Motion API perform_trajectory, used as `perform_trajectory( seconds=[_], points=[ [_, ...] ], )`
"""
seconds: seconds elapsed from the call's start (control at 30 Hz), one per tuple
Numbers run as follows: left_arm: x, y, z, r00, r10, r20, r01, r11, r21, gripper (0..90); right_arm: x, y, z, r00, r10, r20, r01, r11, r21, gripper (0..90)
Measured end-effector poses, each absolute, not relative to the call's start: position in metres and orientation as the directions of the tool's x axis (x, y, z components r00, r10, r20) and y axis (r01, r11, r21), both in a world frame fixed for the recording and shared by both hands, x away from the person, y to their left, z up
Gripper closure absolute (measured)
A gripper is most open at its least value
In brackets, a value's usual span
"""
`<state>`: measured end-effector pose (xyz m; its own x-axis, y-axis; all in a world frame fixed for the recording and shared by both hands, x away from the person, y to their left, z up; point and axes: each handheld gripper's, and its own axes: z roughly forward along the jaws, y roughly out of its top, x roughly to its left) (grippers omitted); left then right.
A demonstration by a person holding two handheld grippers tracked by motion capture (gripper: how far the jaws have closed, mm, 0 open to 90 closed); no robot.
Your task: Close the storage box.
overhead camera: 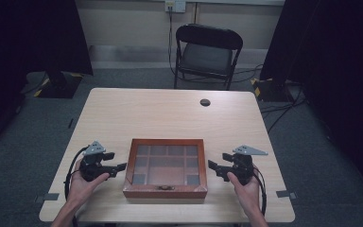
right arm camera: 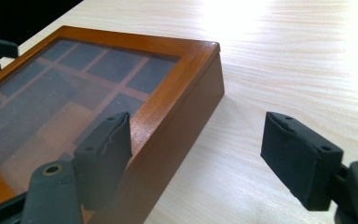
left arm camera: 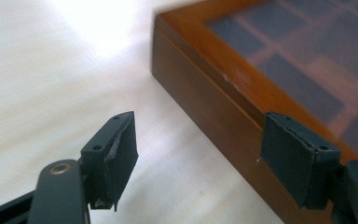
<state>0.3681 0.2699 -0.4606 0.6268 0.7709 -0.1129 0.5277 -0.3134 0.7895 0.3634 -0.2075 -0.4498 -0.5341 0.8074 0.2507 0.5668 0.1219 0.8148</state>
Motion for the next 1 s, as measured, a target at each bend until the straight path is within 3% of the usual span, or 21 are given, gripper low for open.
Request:
perform_trajectory(
  seconds=[0.23, 0.43, 0.67, 1.0],
  points=[
    [0.372, 0.266, -0.454, 0.626, 0.774, -0.099, 0.518, -0.318, 0.794, 24.1, 0.366, -0.211, -0.446, -0.514, 0.825, 0.234, 0.563, 0.119, 0.818, 22.6],
    [0.379, 0.28, -0.449, 0.566, 0.817, -0.108, 0.542, -0.271, 0.795, 20.8, 0.371, -0.225, -0.445, -0.468, 0.857, 0.215, 0.58, 0.114, 0.807, 14.5],
    [0.387, 0.307, -0.46, 0.491, 0.859, -0.142, 0.604, -0.218, 0.767, 20.2, 0.375, -0.256, -0.455, -0.382, 0.899, 0.214, 0.625, 0.081, 0.776, 14.3],
    [0.39, 0.327, -0.481, 0.431, 0.897, -0.098, 0.666, -0.243, 0.705, 20.0, 0.374, -0.285, -0.48, -0.275, 0.942, 0.192, 0.696, 0.057, 0.715, 14.4]
  ],
)
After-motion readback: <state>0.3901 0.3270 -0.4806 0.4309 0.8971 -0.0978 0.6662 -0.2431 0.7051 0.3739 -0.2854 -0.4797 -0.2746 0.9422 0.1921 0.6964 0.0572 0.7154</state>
